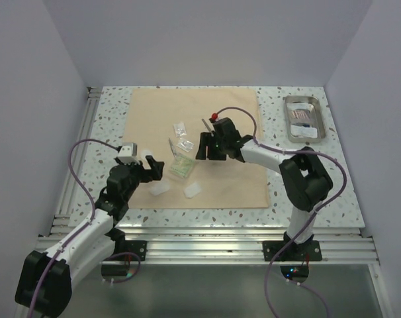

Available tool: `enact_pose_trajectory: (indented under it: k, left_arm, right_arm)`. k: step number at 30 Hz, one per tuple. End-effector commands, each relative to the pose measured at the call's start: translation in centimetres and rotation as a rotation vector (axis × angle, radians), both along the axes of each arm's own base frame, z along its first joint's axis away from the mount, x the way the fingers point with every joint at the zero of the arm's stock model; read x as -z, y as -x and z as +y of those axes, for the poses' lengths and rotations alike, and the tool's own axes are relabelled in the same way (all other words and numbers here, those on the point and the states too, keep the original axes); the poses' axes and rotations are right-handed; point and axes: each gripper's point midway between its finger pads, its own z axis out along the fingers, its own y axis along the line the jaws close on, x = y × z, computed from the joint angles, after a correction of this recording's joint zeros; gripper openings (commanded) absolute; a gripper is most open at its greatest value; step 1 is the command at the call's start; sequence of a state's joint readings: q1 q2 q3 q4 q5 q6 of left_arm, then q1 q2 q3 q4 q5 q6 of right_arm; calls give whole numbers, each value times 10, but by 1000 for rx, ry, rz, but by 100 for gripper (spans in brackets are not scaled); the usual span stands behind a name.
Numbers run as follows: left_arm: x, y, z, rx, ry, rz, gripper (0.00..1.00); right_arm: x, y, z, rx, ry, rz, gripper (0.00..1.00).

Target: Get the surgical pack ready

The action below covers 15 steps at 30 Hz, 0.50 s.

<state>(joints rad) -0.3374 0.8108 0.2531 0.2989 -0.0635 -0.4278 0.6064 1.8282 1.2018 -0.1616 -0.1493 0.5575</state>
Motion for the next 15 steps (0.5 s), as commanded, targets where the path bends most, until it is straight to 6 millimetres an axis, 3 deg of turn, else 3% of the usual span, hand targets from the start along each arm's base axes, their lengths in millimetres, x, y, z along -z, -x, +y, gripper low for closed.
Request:
enact_pose_trajectory:
  k: [1,8,15]
  left_arm:
    - [-23,-6,-10,28,32,-59,100]
    - [-25,-6,-8,19,32,-65,100]
    - [-24,-6,-6,7,29,-52,100]
  right_arm:
    - [2,-5,22,38,-73,-5,63]
    - [16,2,47,23,-87,9,61]
    - [30,1,53,36,-71,20,59]
